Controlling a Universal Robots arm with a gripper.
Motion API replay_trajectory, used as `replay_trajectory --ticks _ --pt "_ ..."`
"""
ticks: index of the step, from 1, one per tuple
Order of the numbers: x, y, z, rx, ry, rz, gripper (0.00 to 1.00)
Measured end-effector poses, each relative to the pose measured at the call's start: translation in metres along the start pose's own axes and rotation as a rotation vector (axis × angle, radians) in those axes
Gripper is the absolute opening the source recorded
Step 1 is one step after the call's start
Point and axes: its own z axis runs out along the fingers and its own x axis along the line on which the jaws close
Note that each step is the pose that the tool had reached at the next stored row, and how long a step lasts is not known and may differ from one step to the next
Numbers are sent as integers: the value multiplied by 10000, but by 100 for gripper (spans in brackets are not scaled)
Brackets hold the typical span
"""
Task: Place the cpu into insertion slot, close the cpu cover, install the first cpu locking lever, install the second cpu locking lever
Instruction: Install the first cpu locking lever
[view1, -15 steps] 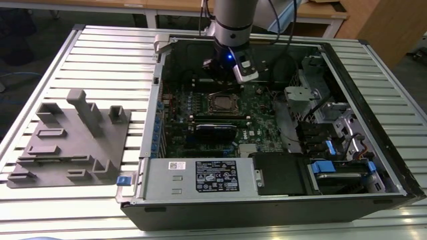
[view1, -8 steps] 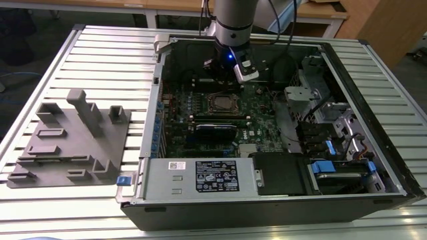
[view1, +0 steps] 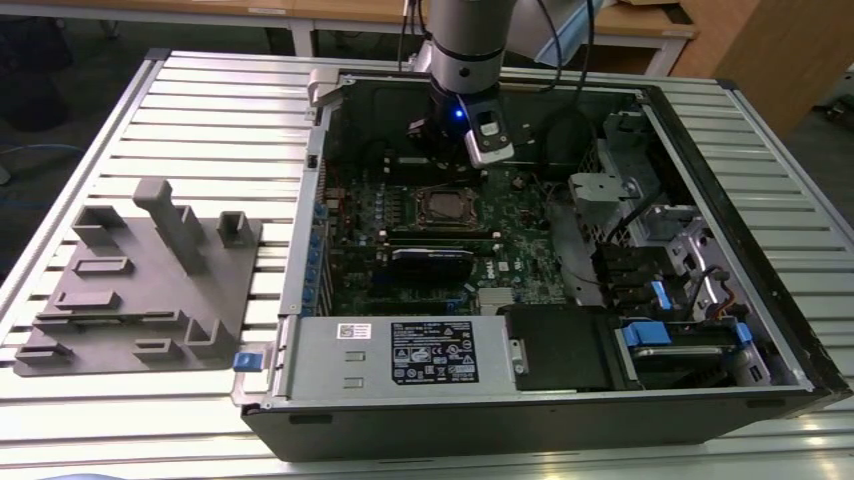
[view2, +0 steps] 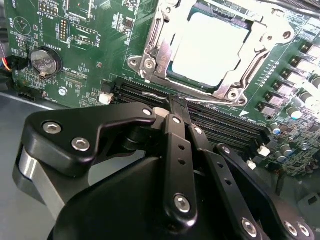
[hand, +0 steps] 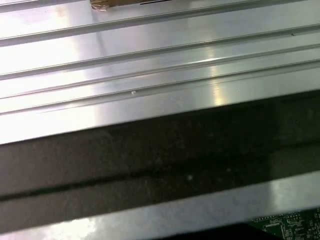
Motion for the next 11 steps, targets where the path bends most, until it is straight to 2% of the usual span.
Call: replay_trajectory --ticks 5,11 --pt "-14 3 4 4 -20 155 11" --pt "-20 3 14 25 -111 845 11"
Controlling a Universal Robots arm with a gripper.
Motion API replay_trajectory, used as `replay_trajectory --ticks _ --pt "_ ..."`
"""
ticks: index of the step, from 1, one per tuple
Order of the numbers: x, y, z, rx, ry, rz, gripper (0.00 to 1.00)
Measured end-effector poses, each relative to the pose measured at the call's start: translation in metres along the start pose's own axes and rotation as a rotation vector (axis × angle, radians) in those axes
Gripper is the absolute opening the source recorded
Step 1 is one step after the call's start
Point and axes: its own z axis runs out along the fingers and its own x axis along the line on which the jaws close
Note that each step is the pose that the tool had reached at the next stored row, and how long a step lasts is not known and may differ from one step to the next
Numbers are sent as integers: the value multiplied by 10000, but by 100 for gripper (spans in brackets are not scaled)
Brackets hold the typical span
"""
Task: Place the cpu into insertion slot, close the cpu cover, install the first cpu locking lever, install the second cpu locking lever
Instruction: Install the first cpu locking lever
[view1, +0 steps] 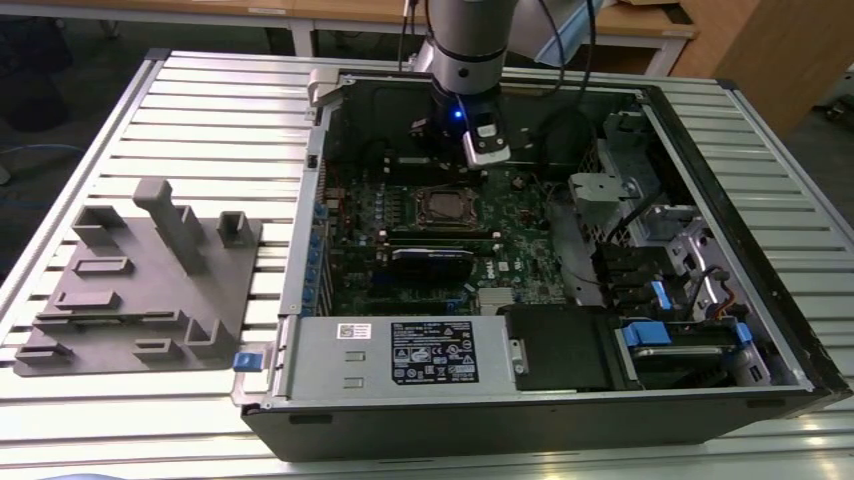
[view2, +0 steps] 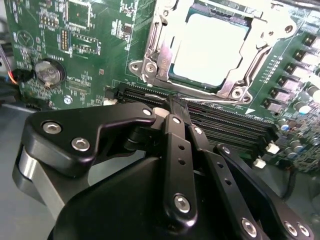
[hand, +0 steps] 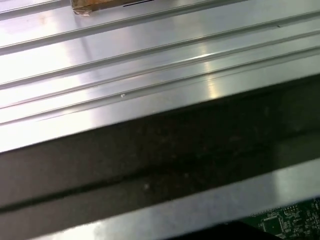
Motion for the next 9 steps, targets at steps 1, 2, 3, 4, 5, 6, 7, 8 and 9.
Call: replay_trajectory --ticks 1,2,3,4,5,6,7,8,9 --pt "0 0 0 4 -14 107 11" --pt "0 -1 0 7 -19 152 11" --pt "0 0 1 8 -24 187 11" --pt "0 0 4 7 -29 224 11" --pt "0 -1 8 6 -35 262 11" --pt "0 -1 13 8 -39 293 11" --pt "0 -2 19 10 -41 318 11" --pt "1 -3 25 11 -45 339 11" --pt "1 -4 30 11 -48 357 11"
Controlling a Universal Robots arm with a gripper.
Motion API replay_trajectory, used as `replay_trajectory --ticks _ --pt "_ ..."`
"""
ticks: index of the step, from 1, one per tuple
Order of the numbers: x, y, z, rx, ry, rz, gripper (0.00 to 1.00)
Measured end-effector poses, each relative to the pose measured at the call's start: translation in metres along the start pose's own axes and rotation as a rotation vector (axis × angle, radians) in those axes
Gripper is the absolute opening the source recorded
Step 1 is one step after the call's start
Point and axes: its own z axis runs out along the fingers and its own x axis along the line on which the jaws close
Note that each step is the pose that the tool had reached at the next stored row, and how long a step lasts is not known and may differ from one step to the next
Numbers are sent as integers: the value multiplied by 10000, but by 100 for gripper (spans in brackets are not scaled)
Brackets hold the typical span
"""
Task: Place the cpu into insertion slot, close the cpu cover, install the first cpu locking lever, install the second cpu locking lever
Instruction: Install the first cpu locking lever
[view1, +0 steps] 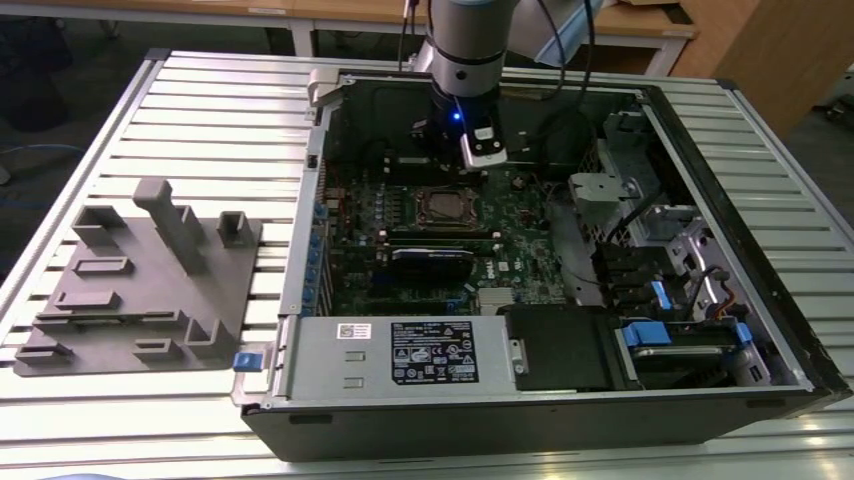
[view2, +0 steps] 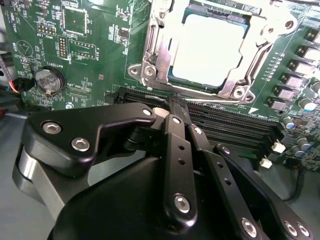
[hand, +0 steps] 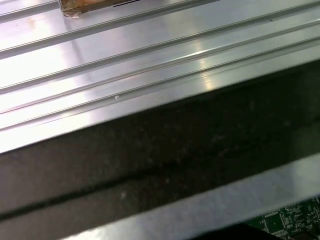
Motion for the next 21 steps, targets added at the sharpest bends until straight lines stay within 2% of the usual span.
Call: replay_trajectory --ticks 14,21 --pt "5 27 27 10 -19 125 11" --pt "8 34 35 31 -66 203 11"
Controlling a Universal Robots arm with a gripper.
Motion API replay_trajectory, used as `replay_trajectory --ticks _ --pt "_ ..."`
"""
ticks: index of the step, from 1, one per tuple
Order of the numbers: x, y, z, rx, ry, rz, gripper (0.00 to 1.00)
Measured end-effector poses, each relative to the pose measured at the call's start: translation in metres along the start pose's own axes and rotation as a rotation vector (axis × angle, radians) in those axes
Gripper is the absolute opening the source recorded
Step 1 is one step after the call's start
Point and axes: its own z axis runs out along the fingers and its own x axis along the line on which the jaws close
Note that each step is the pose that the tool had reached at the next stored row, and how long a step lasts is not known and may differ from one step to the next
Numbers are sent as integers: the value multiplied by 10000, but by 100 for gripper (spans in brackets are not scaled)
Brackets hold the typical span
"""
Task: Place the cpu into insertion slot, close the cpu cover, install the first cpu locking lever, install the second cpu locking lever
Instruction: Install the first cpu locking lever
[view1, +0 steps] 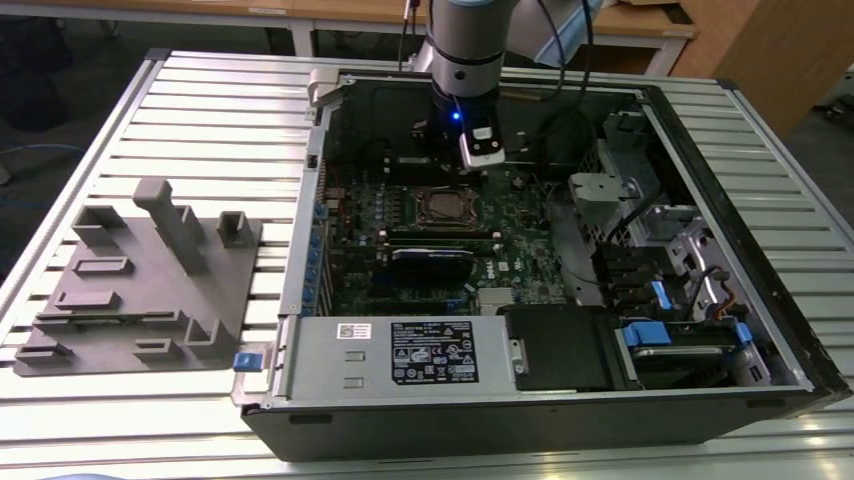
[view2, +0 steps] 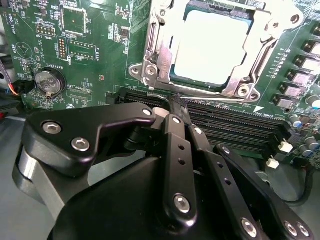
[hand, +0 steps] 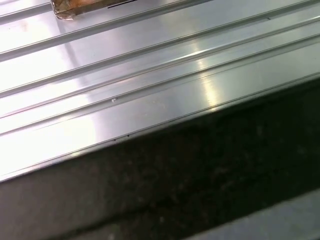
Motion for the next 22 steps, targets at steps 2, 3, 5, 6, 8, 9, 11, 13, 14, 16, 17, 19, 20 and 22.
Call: replay_trajectory --ticks 2,3,5,6,8,9,11,13,14,16,17,19,20,22 --pt "0 0 3 0 -24 -2 11" --pt "0 0 5 7 -34 -4 11" --pt "0 0 6 18 -51 -8 11" --pt "0 0 7 22 -58 -8 11" --pt "0 -1 8 33 -68 -10 11" --pt "0 -1 8 34 -69 -10 11" --pt "0 -1 8 37 -70 -10 11" --pt "0 0 7 40 -71 -10 11" --pt "0 0 5 42 -70 -10 11" --pt "0 1 -6 39 -71 -10 11" --pt "0 2 -8 38 -71 -10 11" --pt "0 2 -8 36 -71 -10 11" --pt "0 2 -9 36 -72 -10 11" --pt "0 2 -9 30 -96 -12 11"
